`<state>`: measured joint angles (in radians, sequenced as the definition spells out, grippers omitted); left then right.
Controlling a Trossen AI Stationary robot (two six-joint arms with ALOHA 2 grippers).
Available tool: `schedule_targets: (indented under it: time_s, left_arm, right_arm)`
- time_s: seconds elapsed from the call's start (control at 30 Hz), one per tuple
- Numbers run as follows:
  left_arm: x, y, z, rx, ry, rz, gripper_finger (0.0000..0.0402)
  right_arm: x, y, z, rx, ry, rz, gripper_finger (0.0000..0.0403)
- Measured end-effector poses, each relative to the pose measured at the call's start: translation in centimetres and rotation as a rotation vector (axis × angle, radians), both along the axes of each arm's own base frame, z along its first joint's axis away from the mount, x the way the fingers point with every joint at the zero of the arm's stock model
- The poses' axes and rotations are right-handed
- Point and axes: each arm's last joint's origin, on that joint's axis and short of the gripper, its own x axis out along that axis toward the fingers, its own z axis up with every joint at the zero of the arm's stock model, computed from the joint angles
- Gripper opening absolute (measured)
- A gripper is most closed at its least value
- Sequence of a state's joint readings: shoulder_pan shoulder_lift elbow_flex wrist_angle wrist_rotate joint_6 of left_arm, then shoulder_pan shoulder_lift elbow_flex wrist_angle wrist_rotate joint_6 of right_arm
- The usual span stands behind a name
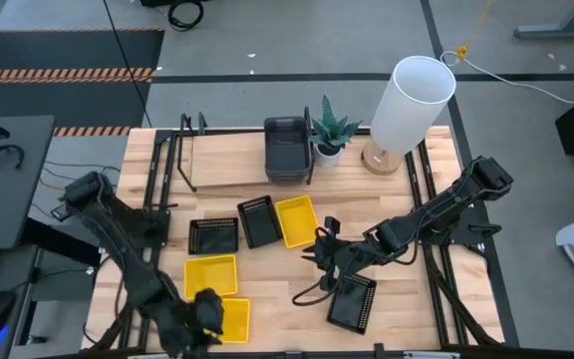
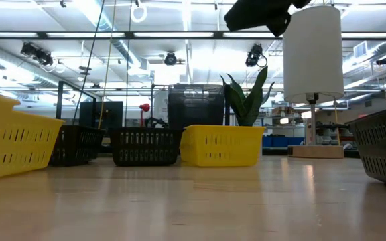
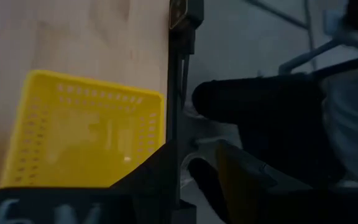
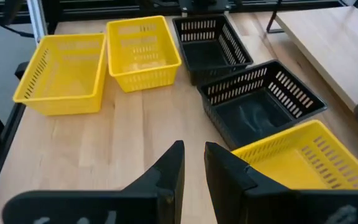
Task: Stack baskets on shelf by color
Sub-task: Stack the bottom left yellow bin on the middle left yellow bin
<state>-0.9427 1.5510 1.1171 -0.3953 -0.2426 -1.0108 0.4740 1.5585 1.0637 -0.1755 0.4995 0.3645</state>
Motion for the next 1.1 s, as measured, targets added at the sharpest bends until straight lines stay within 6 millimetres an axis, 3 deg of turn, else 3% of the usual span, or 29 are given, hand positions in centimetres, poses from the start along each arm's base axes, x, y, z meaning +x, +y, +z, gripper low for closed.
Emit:
schedule_targets:
  time_s: [0.17,0.4,0.67,1.0,1.1]
  left_arm:
    - [1.7,-2.4,-0.4,0.065,0.093,-0.006,0.0117]
    - [3.2,-4.3,0.0,0.260,0.244,0.044,0.0117]
    - [4.2,-5.2,-3.3,0.378,0.333,0.020,0.0122]
    - [5.4,-4.8,-3.9,0.312,0.388,0.065,0.0247]
    - [5.4,-5.2,-4.5,0.312,0.395,0.031,0.0268]
  right_arm:
    - [0.1,0.0,0.1,-0.027,-0.003,0.024,0.0069]
    - [0.1,0.1,0.0,-0.052,0.004,0.053,0.0069]
    - [0.1,0.1,0.0,-0.058,0.006,0.072,0.0069]
    - [0.1,0.1,0.1,-0.059,0.005,0.078,0.0069]
    - [0.1,0.1,0.1,-0.059,0.004,0.078,0.0069]
